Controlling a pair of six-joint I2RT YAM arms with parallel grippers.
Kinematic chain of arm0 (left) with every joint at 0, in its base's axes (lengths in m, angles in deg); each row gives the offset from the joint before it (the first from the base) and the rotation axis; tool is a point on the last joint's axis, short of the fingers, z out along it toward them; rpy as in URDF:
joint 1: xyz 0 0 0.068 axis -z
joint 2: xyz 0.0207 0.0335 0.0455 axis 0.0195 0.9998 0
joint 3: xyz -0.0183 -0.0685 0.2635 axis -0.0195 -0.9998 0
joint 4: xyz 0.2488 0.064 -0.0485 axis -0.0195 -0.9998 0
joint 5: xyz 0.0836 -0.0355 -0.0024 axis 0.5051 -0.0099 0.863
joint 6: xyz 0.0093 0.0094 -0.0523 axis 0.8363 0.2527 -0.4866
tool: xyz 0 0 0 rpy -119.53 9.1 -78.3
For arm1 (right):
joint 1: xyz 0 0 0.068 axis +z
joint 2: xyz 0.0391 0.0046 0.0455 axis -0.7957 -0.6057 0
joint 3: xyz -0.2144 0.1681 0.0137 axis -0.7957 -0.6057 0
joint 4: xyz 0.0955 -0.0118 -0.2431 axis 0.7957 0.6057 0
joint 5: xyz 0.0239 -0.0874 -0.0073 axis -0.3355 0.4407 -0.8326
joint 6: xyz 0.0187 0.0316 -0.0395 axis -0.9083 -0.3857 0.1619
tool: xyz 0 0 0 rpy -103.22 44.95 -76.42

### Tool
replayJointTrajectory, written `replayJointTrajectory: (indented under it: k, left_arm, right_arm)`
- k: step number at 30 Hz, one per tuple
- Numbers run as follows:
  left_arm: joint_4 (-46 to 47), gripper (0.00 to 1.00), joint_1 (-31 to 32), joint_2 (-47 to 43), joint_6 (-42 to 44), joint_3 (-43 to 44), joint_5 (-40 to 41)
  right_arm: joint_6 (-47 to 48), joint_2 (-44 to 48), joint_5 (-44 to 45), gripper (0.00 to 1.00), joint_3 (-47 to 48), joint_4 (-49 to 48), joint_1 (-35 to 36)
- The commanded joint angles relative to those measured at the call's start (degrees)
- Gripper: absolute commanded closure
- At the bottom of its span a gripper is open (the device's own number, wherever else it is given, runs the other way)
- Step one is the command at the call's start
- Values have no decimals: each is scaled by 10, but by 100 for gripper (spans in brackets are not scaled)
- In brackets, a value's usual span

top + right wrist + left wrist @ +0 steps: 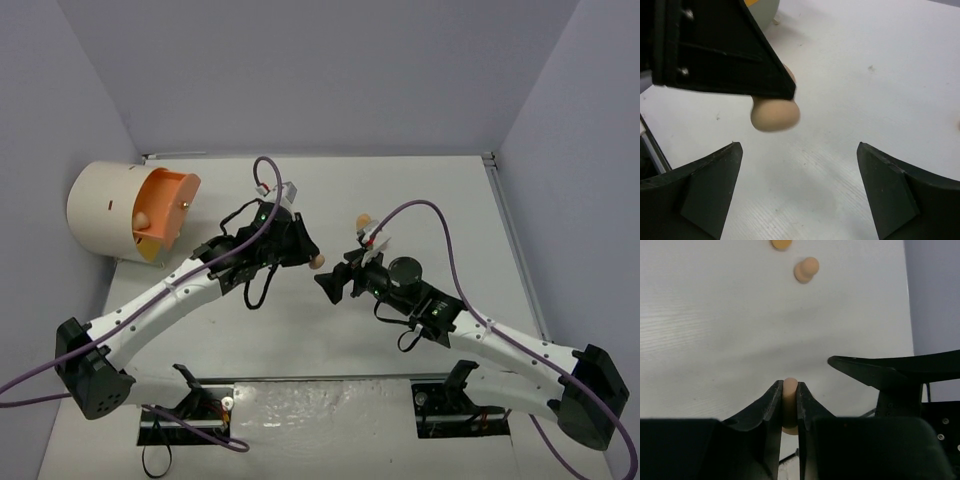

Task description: Organize the makeup

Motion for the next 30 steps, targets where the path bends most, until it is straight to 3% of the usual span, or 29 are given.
replayJointTrajectory:
  k: [1, 3, 9, 13, 18, 22, 30]
  left_arm:
    - [-72, 100, -16, -53, 77, 83, 123]
    - [-113, 100, -45, -62, 106, 113, 154]
    - [-189, 100, -240, -69, 195, 209, 149]
    - [-203, 99, -374, -32, 251, 266, 130]
    - [-194, 93, -474, 32, 277, 325, 86]
    - [-188, 89, -495, 80, 291, 353, 99]
    - [-133, 87, -523, 133, 280, 318, 75]
  right_arm:
    - [13, 53, 65, 0, 37, 24, 1]
    - [17, 72, 81, 0, 39, 53, 2]
    - [24, 113, 153, 0, 38, 113, 1]
    - [23, 128, 158, 0, 28, 130, 1]
    - [26, 128, 158, 0, 17, 132, 1]
    - [32, 130, 168, 0, 14, 136, 0]
    - [35, 130, 184, 0, 16, 150, -4]
